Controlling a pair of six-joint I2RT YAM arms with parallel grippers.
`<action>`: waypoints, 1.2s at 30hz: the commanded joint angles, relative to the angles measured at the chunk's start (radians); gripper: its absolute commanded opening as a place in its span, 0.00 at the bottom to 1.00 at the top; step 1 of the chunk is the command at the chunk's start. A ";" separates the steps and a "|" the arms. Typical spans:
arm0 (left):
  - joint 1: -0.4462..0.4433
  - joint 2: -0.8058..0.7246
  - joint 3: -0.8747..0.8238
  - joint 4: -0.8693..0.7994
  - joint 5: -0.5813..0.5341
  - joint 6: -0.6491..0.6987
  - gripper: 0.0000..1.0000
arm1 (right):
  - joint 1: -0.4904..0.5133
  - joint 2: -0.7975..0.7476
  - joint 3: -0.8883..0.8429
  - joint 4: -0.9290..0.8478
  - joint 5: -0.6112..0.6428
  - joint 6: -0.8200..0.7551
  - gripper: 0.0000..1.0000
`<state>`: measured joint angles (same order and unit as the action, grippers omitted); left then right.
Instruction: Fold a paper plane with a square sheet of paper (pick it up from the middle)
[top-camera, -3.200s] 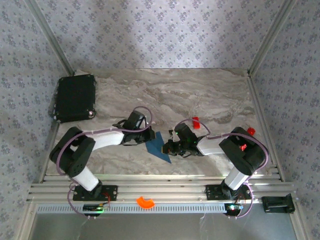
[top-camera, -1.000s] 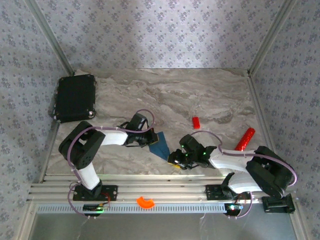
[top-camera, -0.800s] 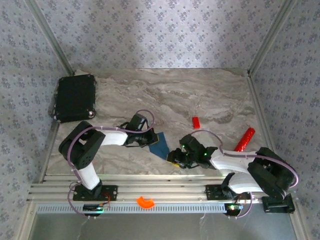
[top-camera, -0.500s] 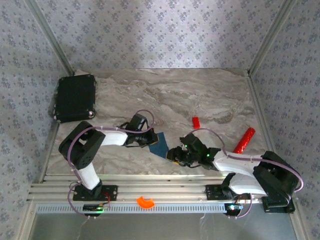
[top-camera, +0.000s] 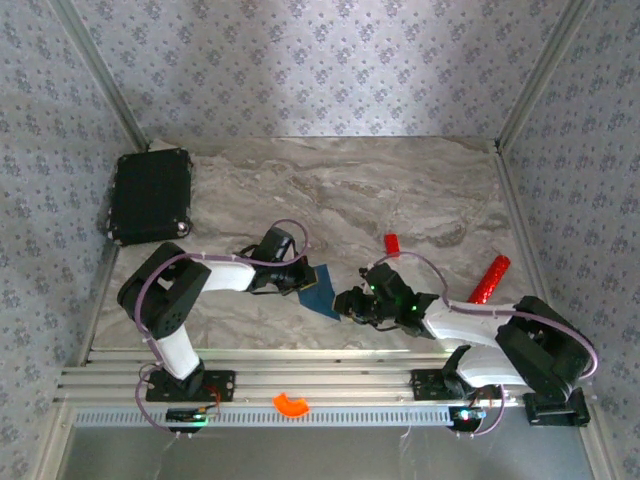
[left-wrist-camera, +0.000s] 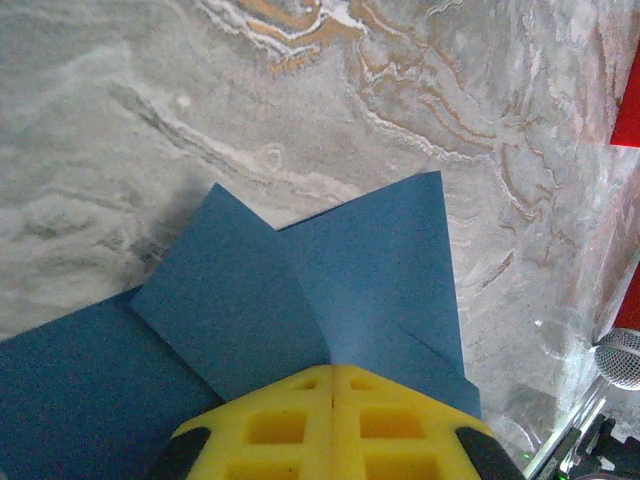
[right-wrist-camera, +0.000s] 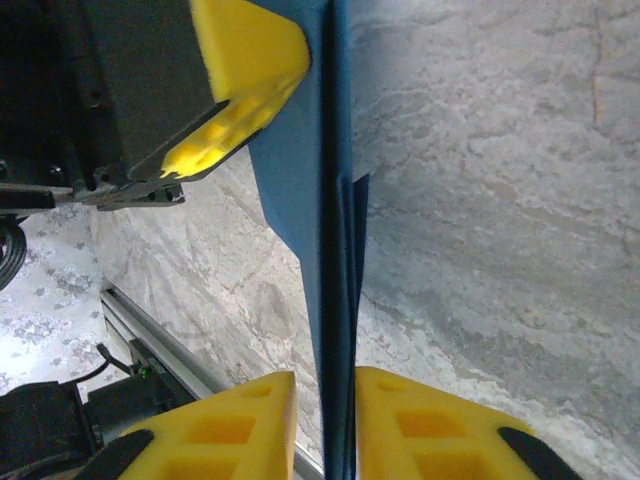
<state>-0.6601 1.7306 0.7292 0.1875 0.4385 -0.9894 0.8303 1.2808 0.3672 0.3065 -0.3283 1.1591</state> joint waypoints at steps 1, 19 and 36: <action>0.003 0.023 -0.010 -0.023 0.011 -0.008 0.04 | -0.006 0.019 -0.019 0.062 -0.009 -0.010 0.17; 0.009 -0.298 0.046 -0.255 -0.230 0.059 0.45 | 0.142 -0.056 0.227 -0.485 0.422 -0.360 0.02; 0.160 -0.717 -0.189 -0.458 -0.332 0.000 0.56 | 0.365 0.106 0.565 -0.982 1.128 -0.522 0.00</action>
<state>-0.5087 1.0645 0.5392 -0.2081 0.1059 -0.9787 1.1858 1.3609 0.8890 -0.5304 0.6472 0.6567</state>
